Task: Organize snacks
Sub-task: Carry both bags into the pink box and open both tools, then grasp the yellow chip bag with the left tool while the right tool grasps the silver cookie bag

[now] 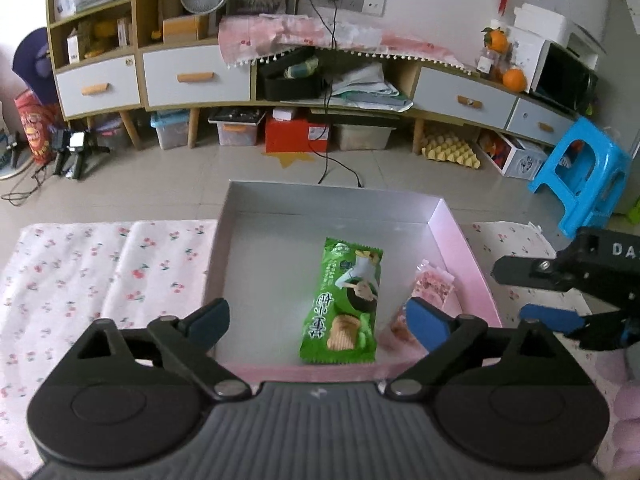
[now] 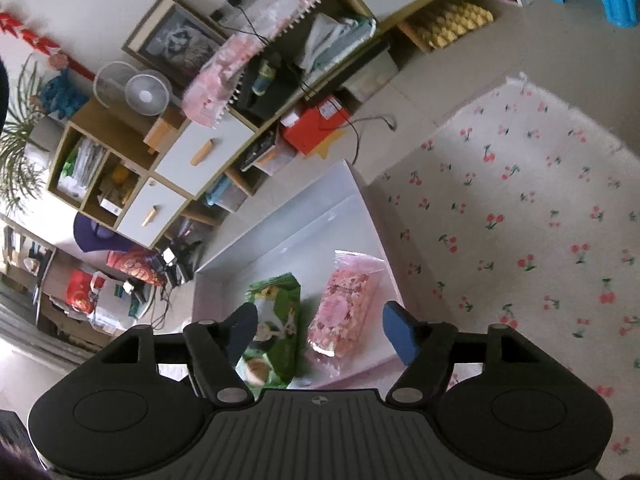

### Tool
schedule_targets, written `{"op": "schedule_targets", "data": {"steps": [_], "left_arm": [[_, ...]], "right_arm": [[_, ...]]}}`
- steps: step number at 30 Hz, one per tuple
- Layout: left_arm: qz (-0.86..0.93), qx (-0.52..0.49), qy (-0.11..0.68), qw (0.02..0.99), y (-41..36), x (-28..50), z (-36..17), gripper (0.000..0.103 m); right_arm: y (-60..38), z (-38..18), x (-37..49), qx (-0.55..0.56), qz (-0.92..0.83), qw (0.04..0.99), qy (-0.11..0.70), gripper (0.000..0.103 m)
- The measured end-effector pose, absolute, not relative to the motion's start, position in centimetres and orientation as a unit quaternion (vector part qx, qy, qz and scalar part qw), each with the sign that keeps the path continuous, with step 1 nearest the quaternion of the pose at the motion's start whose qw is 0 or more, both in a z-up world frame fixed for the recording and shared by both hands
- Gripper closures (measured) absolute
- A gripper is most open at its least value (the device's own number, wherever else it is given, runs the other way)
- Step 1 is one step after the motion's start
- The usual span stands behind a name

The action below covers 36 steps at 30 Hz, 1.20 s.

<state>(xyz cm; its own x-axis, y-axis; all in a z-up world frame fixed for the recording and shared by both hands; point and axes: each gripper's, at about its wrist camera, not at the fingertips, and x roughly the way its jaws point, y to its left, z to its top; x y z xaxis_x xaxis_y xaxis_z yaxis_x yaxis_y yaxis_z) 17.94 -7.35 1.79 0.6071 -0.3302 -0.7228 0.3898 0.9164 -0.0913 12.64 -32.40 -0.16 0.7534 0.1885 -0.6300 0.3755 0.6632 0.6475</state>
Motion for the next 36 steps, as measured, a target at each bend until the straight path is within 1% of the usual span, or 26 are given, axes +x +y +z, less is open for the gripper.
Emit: {"op": "schedule_targets", "data": {"steps": [2, 7, 12, 17, 20, 23, 26, 28, 31, 36], "left_arm": [[-0.197, 0.049, 0.392, 0.897, -7.1, 17.3, 2.4, 0.005], [-0.19, 0.077, 0.382, 0.901, -6.3, 15.3, 3.8, 0.001], [-0.18, 0.078, 0.395, 0.898, -5.2, 13.8, 4.3, 0.001], [-0.157, 0.068, 0.426, 0.888, -3.0, 13.1, 3.6, 0.001], [-0.147, 0.045, 0.416, 0.896, -1.0, 12.7, 2.7, 0.001], [-0.13, 0.084, 0.406, 0.9, 0.2, 13.1, 2.0, 0.001], [-0.114, 0.116, 0.38, 0.911, 1.5, 13.8, 1.2, 0.001], [-0.111, 0.107, 0.393, 0.907, 2.4, 14.7, 0.4, 0.001], [-0.11, 0.059, 0.412, 0.903, 4.1, 16.3, -0.7, 0.001], [-0.105, 0.025, 0.415, 0.903, 5.8, 17.6, -2.4, 0.002]], "right_arm": [[-32.3, 0.6, 11.8, 0.4, -0.054, 0.847, 0.347, 0.023], [-31.7, 2.3, 9.8, 0.381, -0.05, 0.855, 0.348, 0.019], [-30.9, 3.4, 7.6, 0.359, -0.043, 0.864, 0.351, 0.015], [-30.2, 3.5, 6.2, 0.333, -0.038, 0.871, 0.36, 0.014], [-29.9, 2.9, 5.4, 0.328, -0.031, 0.871, 0.365, 0.014], [-29.8, 2.3, 5.5, 0.317, -0.045, 0.859, 0.399, 0.014], [-29.5, 2.1, 5.3, 0.303, -0.042, 0.861, 0.407, 0.014], [-29.1, 1.8, 5.4, 0.286, -0.044, 0.862, 0.416, 0.014], [-28.6, 1.1, 5.7, 0.285, -0.046, 0.856, 0.429, 0.014], [-27.7, 0.6, 6.2, 0.291, -0.037, 0.85, 0.437, 0.014]]}}
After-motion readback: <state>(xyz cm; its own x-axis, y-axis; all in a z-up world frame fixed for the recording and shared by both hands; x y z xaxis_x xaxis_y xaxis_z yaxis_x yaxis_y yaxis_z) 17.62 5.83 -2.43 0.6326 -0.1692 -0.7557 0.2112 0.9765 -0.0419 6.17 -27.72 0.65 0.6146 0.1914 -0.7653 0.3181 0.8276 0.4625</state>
